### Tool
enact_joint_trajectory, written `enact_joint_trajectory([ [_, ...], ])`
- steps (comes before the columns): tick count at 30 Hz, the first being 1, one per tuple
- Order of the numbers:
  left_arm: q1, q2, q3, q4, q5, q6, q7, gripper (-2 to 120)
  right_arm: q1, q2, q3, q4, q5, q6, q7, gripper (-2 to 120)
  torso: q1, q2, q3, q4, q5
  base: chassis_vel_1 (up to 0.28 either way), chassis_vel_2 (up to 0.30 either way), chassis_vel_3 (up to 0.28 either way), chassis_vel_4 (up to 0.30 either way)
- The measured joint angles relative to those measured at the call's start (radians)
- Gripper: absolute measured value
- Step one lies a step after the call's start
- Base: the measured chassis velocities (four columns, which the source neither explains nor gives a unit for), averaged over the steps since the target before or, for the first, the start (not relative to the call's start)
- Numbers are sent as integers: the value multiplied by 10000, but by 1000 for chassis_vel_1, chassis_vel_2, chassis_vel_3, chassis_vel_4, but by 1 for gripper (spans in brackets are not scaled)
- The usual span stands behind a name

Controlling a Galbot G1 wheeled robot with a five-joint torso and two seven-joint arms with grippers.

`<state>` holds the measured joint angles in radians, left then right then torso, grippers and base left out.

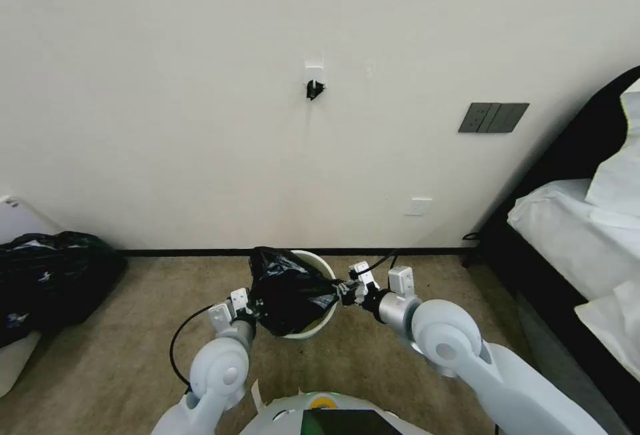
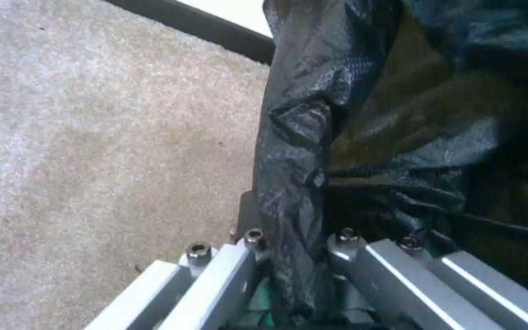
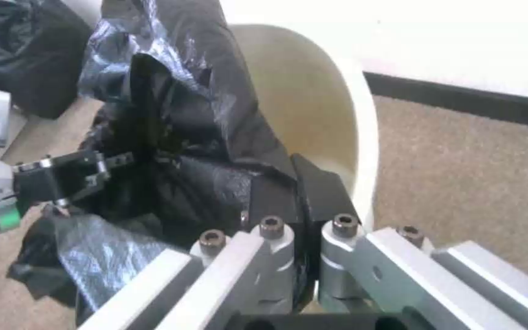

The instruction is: Place a trash bag onto the trash bin.

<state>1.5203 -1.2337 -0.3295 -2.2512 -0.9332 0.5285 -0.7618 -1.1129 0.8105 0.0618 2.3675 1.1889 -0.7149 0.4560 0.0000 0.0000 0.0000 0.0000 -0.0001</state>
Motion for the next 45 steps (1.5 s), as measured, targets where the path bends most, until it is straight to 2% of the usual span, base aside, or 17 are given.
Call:
enact_joint_trajectory([
  [6,286,160,-650,-302,-466,-20,-13,3,-547,-303,411,173,-65,1,10,0,0,0,0,0,1,0,0,0,0],
  [18,635,441,-876,-583,-515,77,85,3,-1184,-261,613,84,-677,3,23,0,0,0,0,0,0,0,0,0,0],
  [22,719,471,-867,-660,-342,180,124,3,-1435,-246,595,250,-1541,9,-424,0,0,0,0,0,1,0,0,0,0],
  [25,752,508,-845,-746,-230,302,119,3,-1699,-370,567,644,-2658,109,-1131,15,0,0,0,1,1,0,0,0,0],
  [28,748,534,-842,-777,-219,341,118,3,-1821,-470,586,836,-3120,206,-1461,22,0,0,0,1,1,0,0,0,0],
  [29,718,572,-839,-786,-218,367,117,3,-1946,-581,643,991,-3521,265,-1736,30,0,0,0,1,0,0,0,0,0],
  [31,688,597,-839,-786,-218,379,115,3,-2037,-649,701,1083,-3710,292,-1874,34,0,0,0,1,0,0,0,0,0],
  [33,600,670,-843,-767,-234,410,114,3,-2291,-796,884,1268,-3992,331,-2152,43,0,0,0,0,0,0,0,0,0],
  [34,600,670,-843,-767,-234,410,114,3,-2291,-796,884,1268,-3992,331,-2152,43,0,0,0,0,0,0,0,0,0],
  [37,480,777,-847,-683,-283,437,118,3,-2610,-932,1152,1345,-4069,408,-2550,59,0,0,0,0,1,0,0,0,0],
  [40,417,820,-845,-617,-297,448,128,3,-2694,-977,1236,1347,-4011,549,-2844,64,0,0,0,0,0,0,0,0,0],
  [42,347,844,-825,-527,-305,457,147,3,-2716,-1024,1300,1348,-3848,799,-3507,78,0,0,0,0,0,0,0,0,0],
  [45,337,844,-814,-512,-315,468,155,3,-2658,-1027,1290,1348,-3822,936,-3815,84,0,0,0,0,0,0,0,0,0],
])
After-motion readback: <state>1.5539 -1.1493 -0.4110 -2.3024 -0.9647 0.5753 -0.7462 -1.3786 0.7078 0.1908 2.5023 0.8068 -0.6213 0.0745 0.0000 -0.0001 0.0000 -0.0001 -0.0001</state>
